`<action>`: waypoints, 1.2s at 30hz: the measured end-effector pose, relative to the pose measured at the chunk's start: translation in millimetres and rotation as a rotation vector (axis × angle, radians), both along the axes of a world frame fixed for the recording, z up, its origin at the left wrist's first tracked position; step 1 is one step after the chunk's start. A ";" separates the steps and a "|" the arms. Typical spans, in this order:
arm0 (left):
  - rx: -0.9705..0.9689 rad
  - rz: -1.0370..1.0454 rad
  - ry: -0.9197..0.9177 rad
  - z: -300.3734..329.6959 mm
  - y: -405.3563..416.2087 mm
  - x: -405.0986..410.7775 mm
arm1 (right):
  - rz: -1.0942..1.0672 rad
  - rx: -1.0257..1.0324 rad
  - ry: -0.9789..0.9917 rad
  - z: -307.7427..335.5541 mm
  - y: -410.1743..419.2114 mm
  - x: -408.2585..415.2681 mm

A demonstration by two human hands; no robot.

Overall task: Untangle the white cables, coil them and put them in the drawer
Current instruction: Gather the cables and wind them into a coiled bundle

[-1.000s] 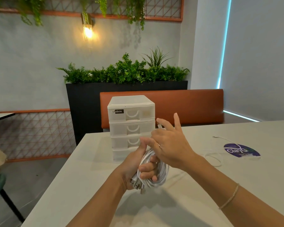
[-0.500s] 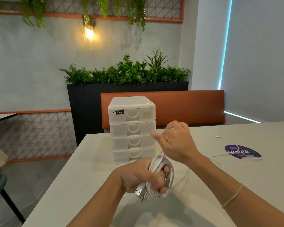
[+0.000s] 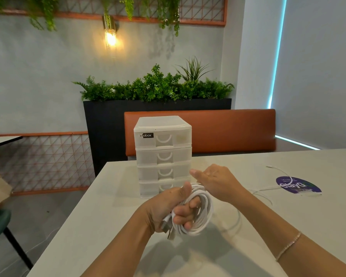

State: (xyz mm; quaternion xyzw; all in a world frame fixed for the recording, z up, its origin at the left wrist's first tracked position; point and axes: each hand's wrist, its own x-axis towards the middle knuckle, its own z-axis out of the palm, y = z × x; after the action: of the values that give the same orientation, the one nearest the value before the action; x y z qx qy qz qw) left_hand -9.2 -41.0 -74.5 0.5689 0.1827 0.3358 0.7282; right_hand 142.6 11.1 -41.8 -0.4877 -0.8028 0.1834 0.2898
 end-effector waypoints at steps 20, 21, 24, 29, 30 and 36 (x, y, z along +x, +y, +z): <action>-0.047 0.224 -0.175 -5.2 3.6 1.9 | 0.131 -0.039 0.394 -10.0 -27.8 -19.9; -0.038 0.256 -0.160 -6.0 3.7 3.5 | 0.104 -0.011 0.402 -11.7 -26.2 -20.6; -0.005 0.273 -0.145 -5.3 2.1 6.9 | 0.080 0.027 0.437 -15.6 -21.5 -21.1; 0.049 0.391 -0.021 0.8 -1.6 7.9 | 0.069 0.111 0.425 -13.3 -18.1 -20.0; 0.090 0.431 0.059 2.7 -2.2 7.3 | 0.068 0.108 0.433 -13.4 -17.1 -19.6; 0.223 0.610 0.385 16.9 -6.1 4.3 | 0.063 0.180 0.394 -14.5 -14.1 -19.3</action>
State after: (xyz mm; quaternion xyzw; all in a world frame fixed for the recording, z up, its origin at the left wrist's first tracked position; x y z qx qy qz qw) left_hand -4.9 -47.1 -57.7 0.6169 0.4394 0.4419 0.4807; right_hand 123.3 -3.0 -56.2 -0.3893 -0.7585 0.2116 0.4779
